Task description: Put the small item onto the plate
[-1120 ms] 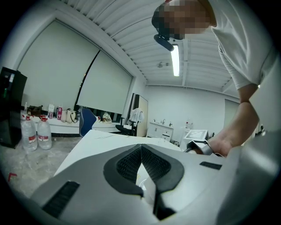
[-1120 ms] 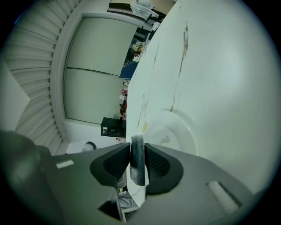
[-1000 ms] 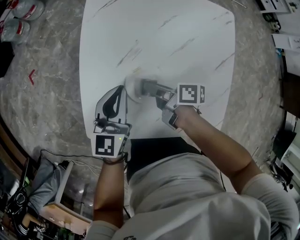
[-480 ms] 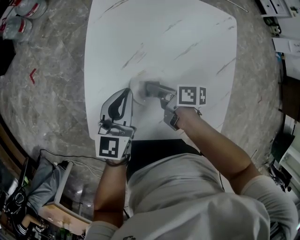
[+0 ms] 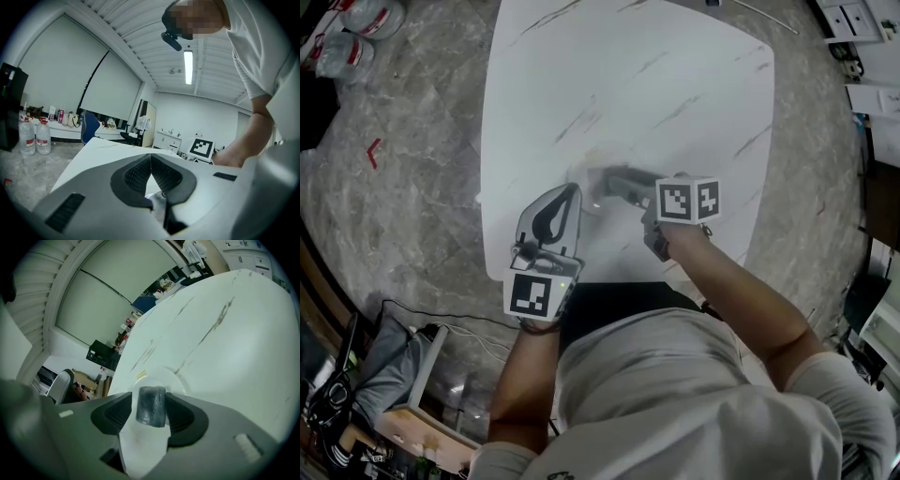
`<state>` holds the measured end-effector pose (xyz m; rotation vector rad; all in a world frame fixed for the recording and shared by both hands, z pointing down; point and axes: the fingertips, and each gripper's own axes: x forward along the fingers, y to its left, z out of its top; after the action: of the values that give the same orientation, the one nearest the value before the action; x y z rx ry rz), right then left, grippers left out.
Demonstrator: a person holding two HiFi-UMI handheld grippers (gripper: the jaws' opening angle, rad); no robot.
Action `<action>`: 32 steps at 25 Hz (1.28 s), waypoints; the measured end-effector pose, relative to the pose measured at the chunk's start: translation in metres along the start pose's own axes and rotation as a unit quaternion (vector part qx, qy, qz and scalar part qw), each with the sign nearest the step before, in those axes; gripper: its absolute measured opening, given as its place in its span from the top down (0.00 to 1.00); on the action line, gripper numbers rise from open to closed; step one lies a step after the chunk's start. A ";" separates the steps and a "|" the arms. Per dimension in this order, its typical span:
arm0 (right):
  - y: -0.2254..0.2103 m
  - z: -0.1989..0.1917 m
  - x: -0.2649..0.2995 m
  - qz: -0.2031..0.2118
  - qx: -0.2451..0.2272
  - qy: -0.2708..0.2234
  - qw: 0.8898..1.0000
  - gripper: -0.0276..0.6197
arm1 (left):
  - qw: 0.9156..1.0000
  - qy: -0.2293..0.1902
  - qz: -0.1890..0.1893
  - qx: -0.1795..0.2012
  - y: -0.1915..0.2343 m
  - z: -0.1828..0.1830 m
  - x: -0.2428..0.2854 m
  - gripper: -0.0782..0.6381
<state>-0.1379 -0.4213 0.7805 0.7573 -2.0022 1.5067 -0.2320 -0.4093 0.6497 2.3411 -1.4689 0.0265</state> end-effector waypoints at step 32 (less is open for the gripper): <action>0.301 -0.009 -0.359 0.223 -0.545 -0.263 0.765 0.95 | 0.988 -0.114 0.050 0.089 -0.209 0.247 -0.086 0.88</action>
<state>-0.0931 -0.2995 0.3306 0.1668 -3.0734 0.0213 -0.1334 -0.3338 0.3381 2.4766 -1.7594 -0.0898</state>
